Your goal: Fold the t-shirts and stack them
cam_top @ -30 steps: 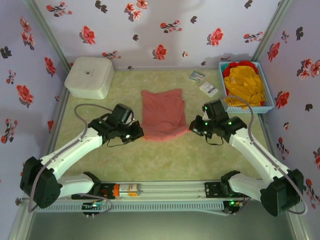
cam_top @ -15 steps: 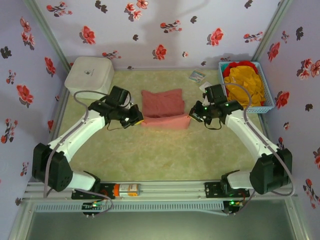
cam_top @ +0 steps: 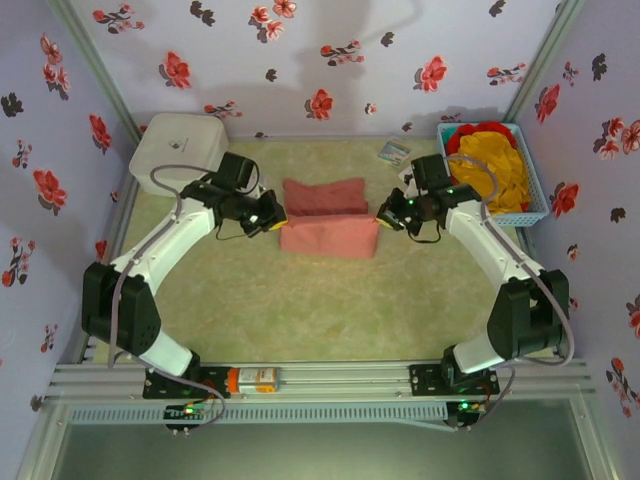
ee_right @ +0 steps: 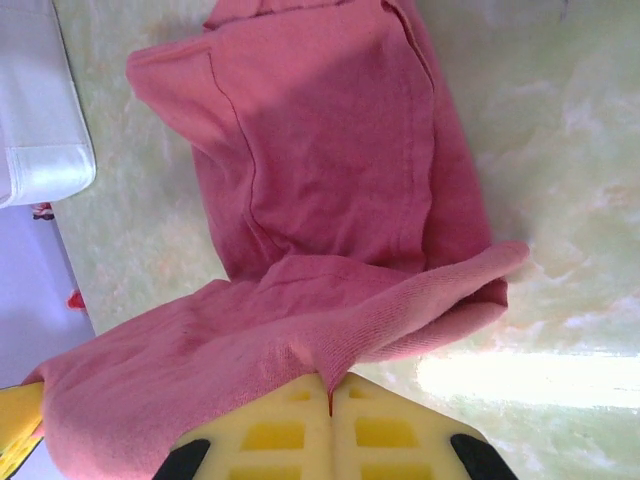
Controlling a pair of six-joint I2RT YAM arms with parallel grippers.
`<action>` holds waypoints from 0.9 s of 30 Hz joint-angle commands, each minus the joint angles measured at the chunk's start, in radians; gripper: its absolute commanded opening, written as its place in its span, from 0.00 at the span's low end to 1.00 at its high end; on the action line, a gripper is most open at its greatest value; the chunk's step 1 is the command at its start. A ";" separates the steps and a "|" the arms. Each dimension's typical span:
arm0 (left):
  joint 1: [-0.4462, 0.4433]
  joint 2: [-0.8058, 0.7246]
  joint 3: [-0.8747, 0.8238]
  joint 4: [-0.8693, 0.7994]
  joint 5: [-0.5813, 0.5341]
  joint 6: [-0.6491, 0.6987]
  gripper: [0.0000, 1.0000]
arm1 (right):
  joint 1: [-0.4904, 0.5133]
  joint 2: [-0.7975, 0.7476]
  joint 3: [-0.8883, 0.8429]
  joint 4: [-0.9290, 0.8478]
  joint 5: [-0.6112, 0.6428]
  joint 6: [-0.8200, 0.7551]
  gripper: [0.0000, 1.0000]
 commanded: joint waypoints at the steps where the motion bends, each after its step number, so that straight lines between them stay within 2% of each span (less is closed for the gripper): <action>1: 0.024 0.049 0.045 -0.007 0.028 0.044 0.00 | -0.020 0.041 0.048 0.018 -0.029 -0.032 0.00; 22: 0.108 0.345 0.268 0.040 0.068 0.109 0.00 | -0.079 0.338 0.242 0.081 -0.095 -0.046 0.00; 27: 0.119 0.440 0.352 0.035 0.073 0.157 0.05 | -0.093 0.423 0.304 0.104 -0.087 -0.045 0.00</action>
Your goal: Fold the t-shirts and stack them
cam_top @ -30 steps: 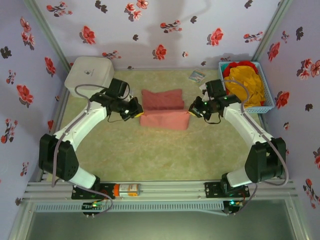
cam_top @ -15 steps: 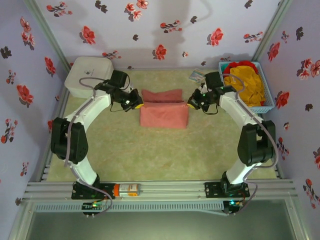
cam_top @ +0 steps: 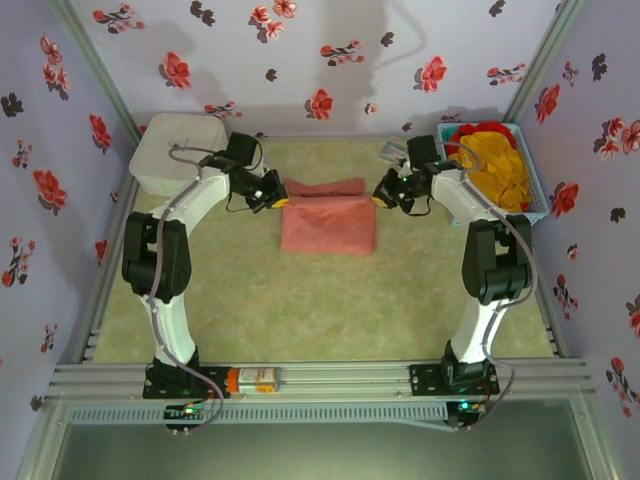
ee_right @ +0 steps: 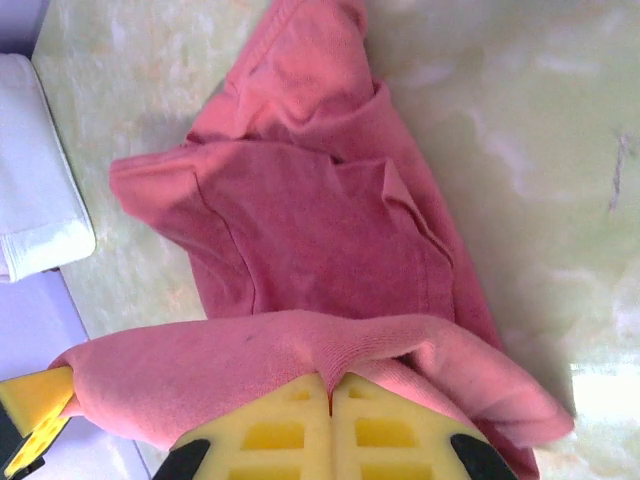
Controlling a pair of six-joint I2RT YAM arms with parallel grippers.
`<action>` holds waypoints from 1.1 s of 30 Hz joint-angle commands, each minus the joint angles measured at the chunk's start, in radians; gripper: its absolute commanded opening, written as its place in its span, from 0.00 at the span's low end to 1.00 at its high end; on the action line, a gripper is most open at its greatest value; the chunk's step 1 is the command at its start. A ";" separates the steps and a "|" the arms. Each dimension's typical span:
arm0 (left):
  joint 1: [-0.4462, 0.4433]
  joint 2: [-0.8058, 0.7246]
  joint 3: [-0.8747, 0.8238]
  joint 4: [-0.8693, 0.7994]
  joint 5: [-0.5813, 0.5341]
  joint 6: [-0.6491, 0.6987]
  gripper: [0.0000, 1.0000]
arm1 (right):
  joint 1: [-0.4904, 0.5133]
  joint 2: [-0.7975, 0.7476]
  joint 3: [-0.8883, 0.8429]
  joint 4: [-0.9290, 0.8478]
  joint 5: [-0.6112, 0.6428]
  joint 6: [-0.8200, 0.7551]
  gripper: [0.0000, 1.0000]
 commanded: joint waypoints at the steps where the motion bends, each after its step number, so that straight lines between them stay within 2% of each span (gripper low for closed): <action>1: 0.019 0.070 0.075 0.015 0.013 0.065 0.12 | -0.018 0.062 0.067 0.037 -0.010 -0.019 0.00; 2: 0.025 0.099 0.095 0.024 0.015 0.068 0.20 | -0.021 0.089 0.088 0.044 -0.018 -0.020 0.00; 3: 0.028 0.120 0.113 0.033 0.022 0.072 0.24 | -0.023 0.113 0.107 0.053 -0.023 -0.023 0.09; 5: 0.038 0.176 0.170 0.041 0.036 0.088 0.36 | -0.027 0.169 0.155 0.058 -0.015 -0.032 0.49; 6: 0.047 0.202 0.209 0.024 0.041 0.102 0.41 | -0.027 0.192 0.182 0.058 -0.006 -0.049 0.63; 8: 0.061 0.235 0.279 -0.025 0.045 0.125 0.44 | -0.027 0.212 0.210 0.043 0.031 -0.080 0.76; 9: 0.067 0.238 0.304 -0.052 0.044 0.135 0.45 | -0.028 0.212 0.210 0.046 0.032 -0.093 0.78; 13: 0.069 0.158 0.269 -0.066 0.007 0.141 0.45 | -0.026 0.155 0.131 0.093 -0.009 -0.092 0.79; 17: 0.039 0.050 0.116 0.006 -0.005 0.113 0.45 | -0.015 0.076 0.017 0.143 -0.049 -0.070 0.79; 21: 0.013 -0.012 -0.005 0.089 -0.014 0.109 0.46 | -0.008 0.041 -0.017 0.121 0.000 -0.121 0.78; 24: 0.019 0.008 -0.014 0.119 -0.029 0.161 0.45 | -0.010 0.081 0.044 0.060 0.103 -0.211 0.74; 29: 0.038 0.130 0.094 0.096 -0.022 0.223 0.39 | -0.010 0.197 0.147 0.072 0.108 -0.262 0.66; 33: 0.037 0.197 0.144 0.113 -0.019 0.228 0.38 | -0.012 0.246 0.172 0.118 0.117 -0.287 0.64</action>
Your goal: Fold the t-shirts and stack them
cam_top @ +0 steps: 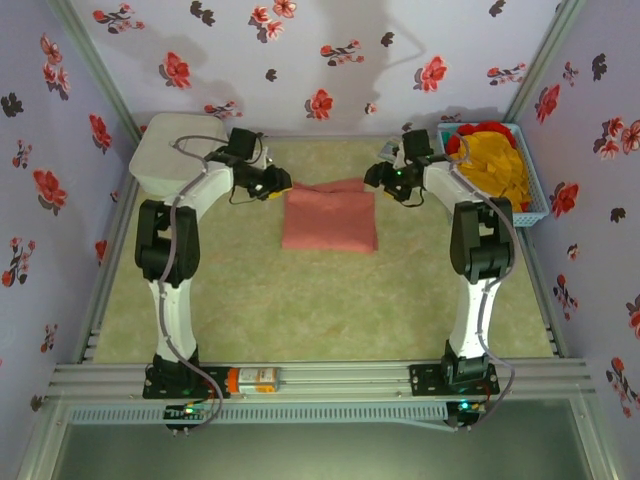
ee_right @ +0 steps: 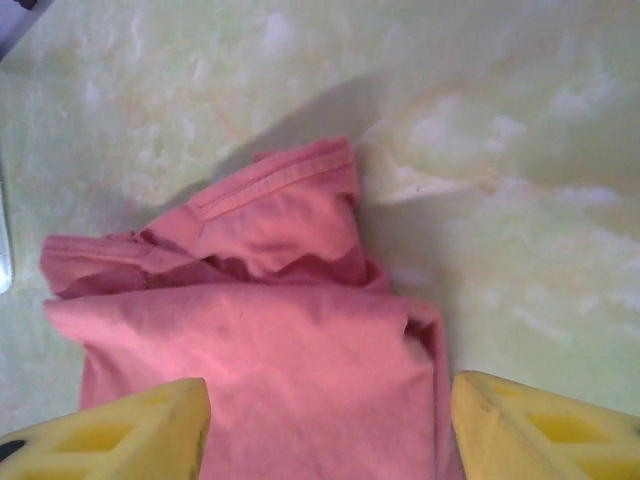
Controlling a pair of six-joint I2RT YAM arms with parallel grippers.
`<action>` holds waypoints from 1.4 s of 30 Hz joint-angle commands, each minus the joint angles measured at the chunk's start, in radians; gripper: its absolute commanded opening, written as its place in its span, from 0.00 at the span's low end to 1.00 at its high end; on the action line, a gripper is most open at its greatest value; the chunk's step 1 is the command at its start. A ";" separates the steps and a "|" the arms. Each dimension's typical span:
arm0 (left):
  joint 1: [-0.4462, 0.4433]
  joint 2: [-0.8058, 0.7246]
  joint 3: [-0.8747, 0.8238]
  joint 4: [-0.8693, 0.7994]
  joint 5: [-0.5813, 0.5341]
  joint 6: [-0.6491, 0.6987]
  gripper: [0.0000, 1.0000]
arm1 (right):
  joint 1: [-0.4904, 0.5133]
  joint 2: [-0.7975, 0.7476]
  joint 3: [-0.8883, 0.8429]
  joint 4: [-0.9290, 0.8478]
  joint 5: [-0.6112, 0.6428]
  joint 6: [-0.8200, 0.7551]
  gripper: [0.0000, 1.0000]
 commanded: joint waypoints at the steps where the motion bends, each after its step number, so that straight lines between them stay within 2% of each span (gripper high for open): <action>1: 0.005 0.054 0.048 0.019 -0.010 0.044 0.38 | -0.001 0.055 0.033 0.015 0.029 -0.061 0.64; 9: -0.001 0.119 0.075 0.089 -0.021 0.050 0.39 | 0.001 0.121 0.036 0.059 0.020 -0.087 0.60; 12: -0.007 0.151 0.107 0.079 -0.021 0.048 0.36 | 0.001 0.136 0.036 0.077 0.012 -0.082 0.57; 15: -0.014 0.175 0.123 0.076 -0.018 0.033 0.31 | 0.002 0.137 0.026 0.111 -0.009 -0.070 0.49; 21: -0.017 0.188 0.140 0.062 -0.031 0.025 0.22 | 0.006 0.130 0.018 0.126 -0.022 -0.070 0.21; 22: -0.018 0.188 0.140 0.060 -0.031 0.027 0.18 | 0.006 0.130 0.018 0.126 -0.024 -0.070 0.15; 24: -0.016 0.186 0.145 0.055 -0.033 0.026 0.11 | 0.006 0.126 0.018 0.121 -0.023 -0.072 0.08; 26: -0.016 0.179 0.149 0.045 -0.033 0.026 0.00 | 0.006 0.117 0.016 0.116 -0.025 -0.072 0.01; 37: -0.011 0.043 0.094 0.035 -0.066 0.034 0.00 | 0.008 0.023 0.004 0.106 -0.038 -0.040 0.00; 42: 0.007 0.018 0.087 0.044 -0.070 0.035 0.00 | 0.007 0.040 0.044 0.110 -0.070 -0.014 0.00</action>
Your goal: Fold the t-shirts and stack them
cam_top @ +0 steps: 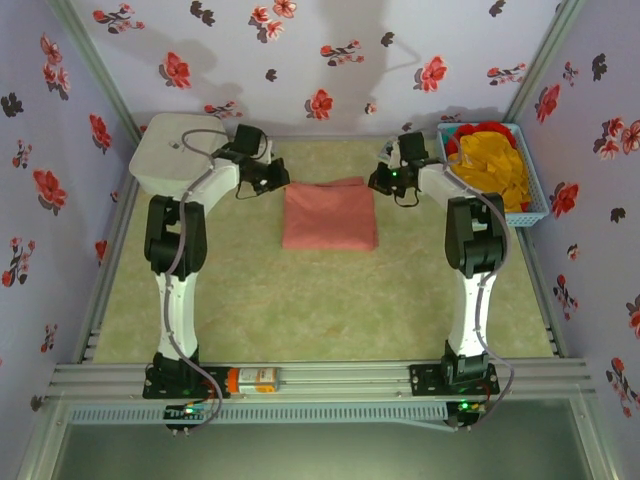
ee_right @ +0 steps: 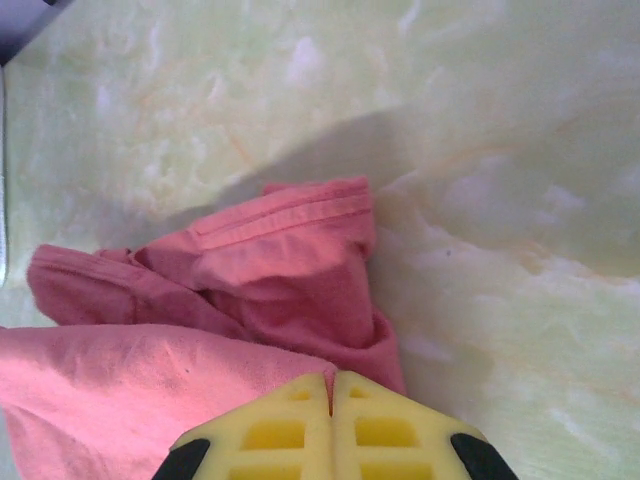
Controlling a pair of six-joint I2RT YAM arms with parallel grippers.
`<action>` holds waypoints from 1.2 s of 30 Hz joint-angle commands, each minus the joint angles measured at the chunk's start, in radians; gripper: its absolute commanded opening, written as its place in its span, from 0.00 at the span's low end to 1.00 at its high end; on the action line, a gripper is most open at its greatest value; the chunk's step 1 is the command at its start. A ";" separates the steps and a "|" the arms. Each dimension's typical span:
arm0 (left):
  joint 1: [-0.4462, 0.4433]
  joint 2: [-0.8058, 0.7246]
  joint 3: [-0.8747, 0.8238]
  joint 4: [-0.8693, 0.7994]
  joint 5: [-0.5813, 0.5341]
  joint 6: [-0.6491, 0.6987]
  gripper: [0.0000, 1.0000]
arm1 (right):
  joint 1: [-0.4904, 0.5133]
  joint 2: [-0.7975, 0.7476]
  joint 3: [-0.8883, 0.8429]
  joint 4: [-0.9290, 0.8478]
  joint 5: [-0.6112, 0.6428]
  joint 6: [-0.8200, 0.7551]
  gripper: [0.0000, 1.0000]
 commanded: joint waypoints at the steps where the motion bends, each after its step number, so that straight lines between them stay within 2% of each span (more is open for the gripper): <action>1: 0.018 -0.049 -0.004 0.006 -0.018 0.009 0.00 | 0.004 -0.007 0.047 0.001 -0.041 0.029 0.00; 8: 0.044 -0.021 -0.017 0.069 -0.014 0.004 0.00 | 0.004 0.043 0.081 0.067 -0.074 0.067 0.00; 9: 0.049 -0.017 -0.020 0.077 -0.019 0.002 0.00 | 0.004 0.051 0.082 0.076 -0.076 0.077 0.03; 11: 0.058 -0.002 -0.024 0.098 -0.026 -0.012 0.00 | 0.004 0.070 0.094 0.084 -0.087 0.085 0.32; 14: 0.075 0.022 -0.011 0.092 -0.028 -0.029 0.12 | 0.004 0.085 0.100 0.078 -0.082 0.084 0.58; 15: 0.079 0.026 -0.006 0.085 -0.027 -0.033 0.15 | 0.004 0.082 0.094 0.074 -0.074 0.082 0.61; 17: 0.082 0.025 0.011 0.052 -0.026 -0.024 0.28 | 0.004 0.060 0.069 0.076 -0.069 0.078 0.62; 23: 0.074 -0.098 -0.083 0.040 -0.038 -0.024 0.39 | 0.030 -0.066 -0.053 0.057 -0.074 0.081 0.64; 27: 0.038 -0.192 -0.185 0.042 -0.041 -0.069 0.38 | 0.076 -0.173 -0.168 0.089 -0.088 0.133 0.64; 30: -0.022 -0.256 -0.264 0.055 -0.060 -0.112 0.37 | 0.112 -0.229 -0.238 0.132 -0.104 0.222 0.65; 32: -0.065 -0.283 -0.304 0.063 -0.061 -0.153 0.32 | 0.142 -0.260 -0.285 0.181 -0.117 0.306 0.65; 36: -0.144 -0.310 -0.373 0.102 -0.095 -0.224 0.31 | 0.184 -0.300 -0.405 0.362 -0.109 0.544 0.65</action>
